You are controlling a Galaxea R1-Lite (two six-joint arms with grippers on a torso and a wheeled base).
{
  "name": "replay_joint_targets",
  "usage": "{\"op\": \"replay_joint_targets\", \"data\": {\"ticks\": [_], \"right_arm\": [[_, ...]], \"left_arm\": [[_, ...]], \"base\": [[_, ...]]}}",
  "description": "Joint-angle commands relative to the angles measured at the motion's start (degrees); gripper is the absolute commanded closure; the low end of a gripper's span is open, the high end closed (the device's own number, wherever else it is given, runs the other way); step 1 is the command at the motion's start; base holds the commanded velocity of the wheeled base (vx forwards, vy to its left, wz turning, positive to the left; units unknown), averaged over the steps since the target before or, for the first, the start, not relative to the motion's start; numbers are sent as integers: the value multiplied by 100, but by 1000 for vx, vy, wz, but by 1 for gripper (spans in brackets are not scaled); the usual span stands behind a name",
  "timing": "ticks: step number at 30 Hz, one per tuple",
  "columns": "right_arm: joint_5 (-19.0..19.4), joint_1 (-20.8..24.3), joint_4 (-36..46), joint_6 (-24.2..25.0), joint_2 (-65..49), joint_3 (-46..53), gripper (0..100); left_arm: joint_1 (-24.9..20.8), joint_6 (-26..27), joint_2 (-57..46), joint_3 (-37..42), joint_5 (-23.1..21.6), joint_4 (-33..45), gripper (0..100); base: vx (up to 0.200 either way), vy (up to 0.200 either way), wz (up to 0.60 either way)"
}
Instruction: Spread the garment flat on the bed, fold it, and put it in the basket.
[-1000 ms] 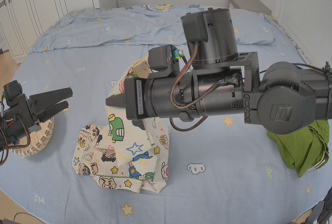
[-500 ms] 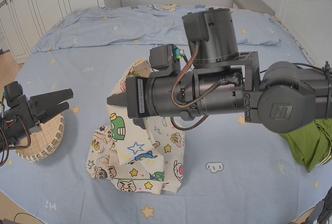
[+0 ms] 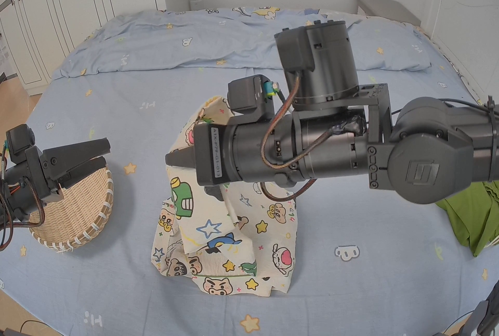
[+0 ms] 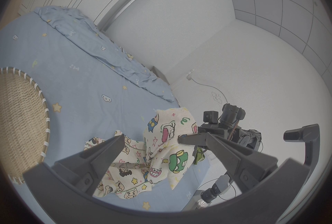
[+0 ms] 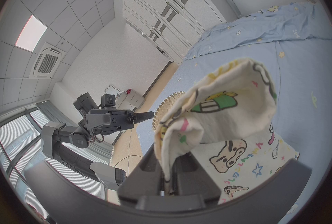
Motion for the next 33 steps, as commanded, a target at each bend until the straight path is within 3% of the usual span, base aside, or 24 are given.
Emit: {"op": "replay_joint_targets", "data": {"ticks": [1,27,28,33], "right_arm": [[10,12,-1,0,-36,24,100],[45,205,-36,123,298,-64,100],[45,205,-36,132,298,-73,0],[45,205,-36,123,298,-82,0]], "left_arm": [[-2,-3,-10,3,6,-2,0],[-2,-91,-19,-14,-3,-11,0],[-2,-91,-19,-14,-3,-11,0],[-2,-91,-27,-14,-3,-11,0]], "base": [[0,0,0],[0,0,0],[0,0,0],[0,0,0]]}}
